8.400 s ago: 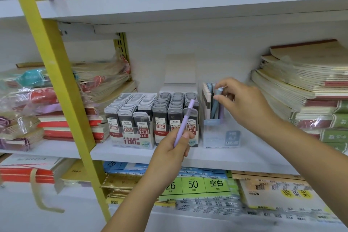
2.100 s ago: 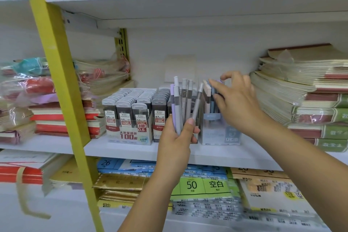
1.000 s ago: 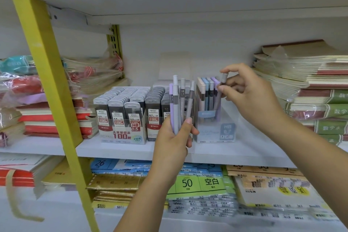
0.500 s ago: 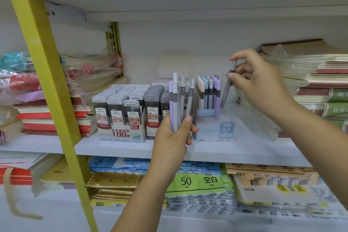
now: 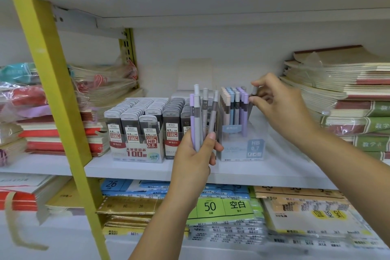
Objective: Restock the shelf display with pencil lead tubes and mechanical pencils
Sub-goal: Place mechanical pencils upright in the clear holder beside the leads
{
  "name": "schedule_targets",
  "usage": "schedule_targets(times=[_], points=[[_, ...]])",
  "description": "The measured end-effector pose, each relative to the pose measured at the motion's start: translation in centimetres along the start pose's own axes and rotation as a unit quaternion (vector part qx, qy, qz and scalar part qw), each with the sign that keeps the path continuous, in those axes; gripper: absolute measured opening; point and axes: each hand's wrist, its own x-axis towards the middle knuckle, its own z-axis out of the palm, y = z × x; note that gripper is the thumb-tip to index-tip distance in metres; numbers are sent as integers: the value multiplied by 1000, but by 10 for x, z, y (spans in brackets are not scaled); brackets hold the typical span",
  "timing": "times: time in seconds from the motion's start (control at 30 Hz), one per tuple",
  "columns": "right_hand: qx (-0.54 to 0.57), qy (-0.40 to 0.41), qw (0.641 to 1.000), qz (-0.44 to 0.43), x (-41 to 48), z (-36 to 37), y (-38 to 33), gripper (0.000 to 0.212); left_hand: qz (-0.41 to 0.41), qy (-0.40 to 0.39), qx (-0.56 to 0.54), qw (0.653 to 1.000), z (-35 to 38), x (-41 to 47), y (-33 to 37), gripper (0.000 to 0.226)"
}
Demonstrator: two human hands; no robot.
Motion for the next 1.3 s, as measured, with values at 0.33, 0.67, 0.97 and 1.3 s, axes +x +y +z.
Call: schedule_targets(times=[0.33,0.67,0.97,1.3], points=[[-47,10,999,17,1,1,10,17,-5,2,-2,1000,0,1,-1,7],[-121,-24,991,50,17,7,17,18,-20,-10,-2,1000,-2,-4,0,10],[13,44,997,55,-3,-5,-16,28,-49,-43,0,998,3,-4,10,11],[357,9,927,112,5,-28,-43,25,-53,-49,13,997,9,2,28,16]])
